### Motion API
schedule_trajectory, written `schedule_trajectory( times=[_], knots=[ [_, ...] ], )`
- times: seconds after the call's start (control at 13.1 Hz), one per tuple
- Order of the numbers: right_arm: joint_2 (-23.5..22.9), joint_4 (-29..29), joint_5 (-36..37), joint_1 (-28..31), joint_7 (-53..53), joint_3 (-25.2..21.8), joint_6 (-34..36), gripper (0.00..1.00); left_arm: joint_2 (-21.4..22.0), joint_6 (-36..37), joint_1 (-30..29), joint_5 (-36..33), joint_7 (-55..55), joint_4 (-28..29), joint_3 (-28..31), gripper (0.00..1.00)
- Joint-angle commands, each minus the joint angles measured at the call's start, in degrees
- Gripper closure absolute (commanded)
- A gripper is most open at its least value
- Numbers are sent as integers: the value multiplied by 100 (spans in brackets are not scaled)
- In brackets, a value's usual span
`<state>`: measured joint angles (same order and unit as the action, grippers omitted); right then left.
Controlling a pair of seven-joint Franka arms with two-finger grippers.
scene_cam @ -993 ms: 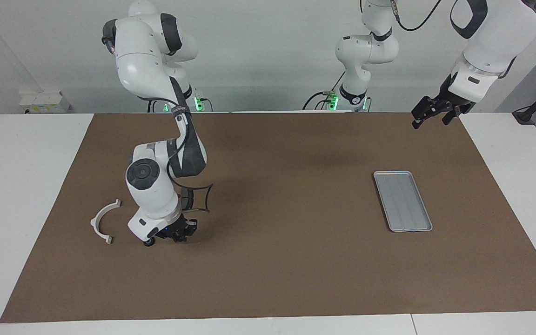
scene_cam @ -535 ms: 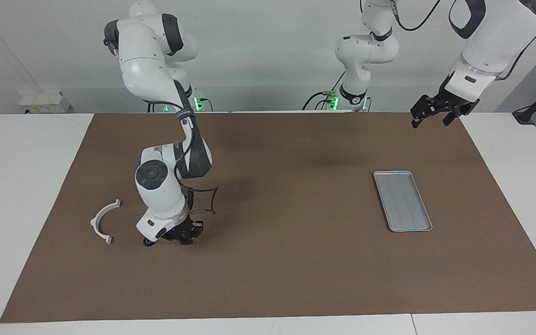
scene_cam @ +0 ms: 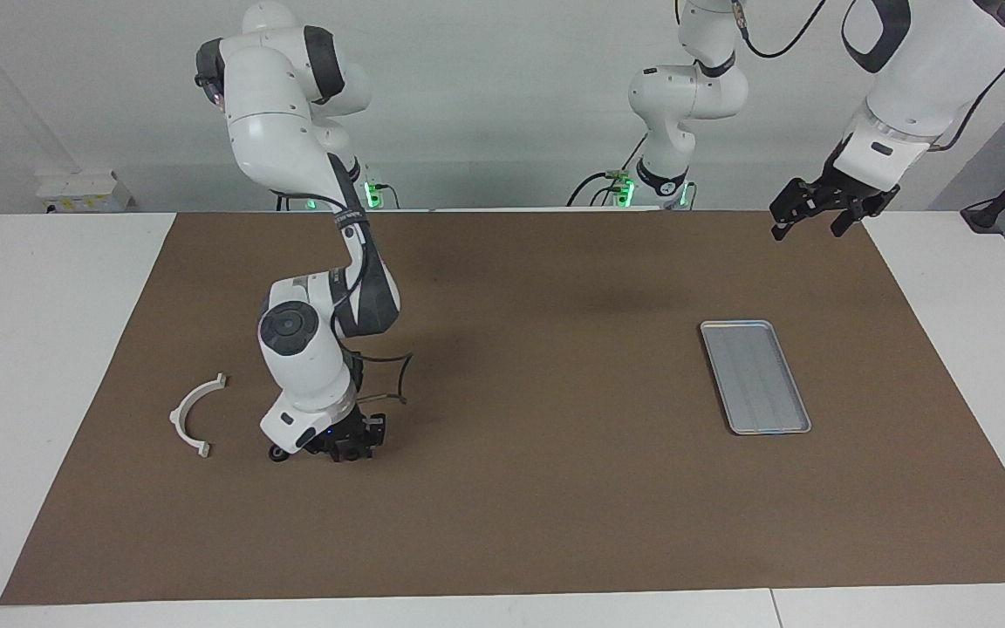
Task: Place bearing gear from tray to pile
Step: 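Lower the second gear beside the first gear and open the right gripper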
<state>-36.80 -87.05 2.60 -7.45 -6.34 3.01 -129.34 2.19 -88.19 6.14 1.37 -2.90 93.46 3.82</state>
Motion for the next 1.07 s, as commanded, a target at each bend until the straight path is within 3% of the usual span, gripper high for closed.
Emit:
schedule_trajectory(
  times=[0.0,0.69,0.99],
  knots=[
    [383,-66,-5,24,-61,16,180,0,97,-111,-26,-93,70,84,-21,0],
    [1324,-84,21,446,88,24,1225,0,106,-58,1,-93,62,93,-21,0],
    [2209,-407,13,595,168,24,1727,0,106,-58,1,-93,62,93,-21,0]
  ],
)
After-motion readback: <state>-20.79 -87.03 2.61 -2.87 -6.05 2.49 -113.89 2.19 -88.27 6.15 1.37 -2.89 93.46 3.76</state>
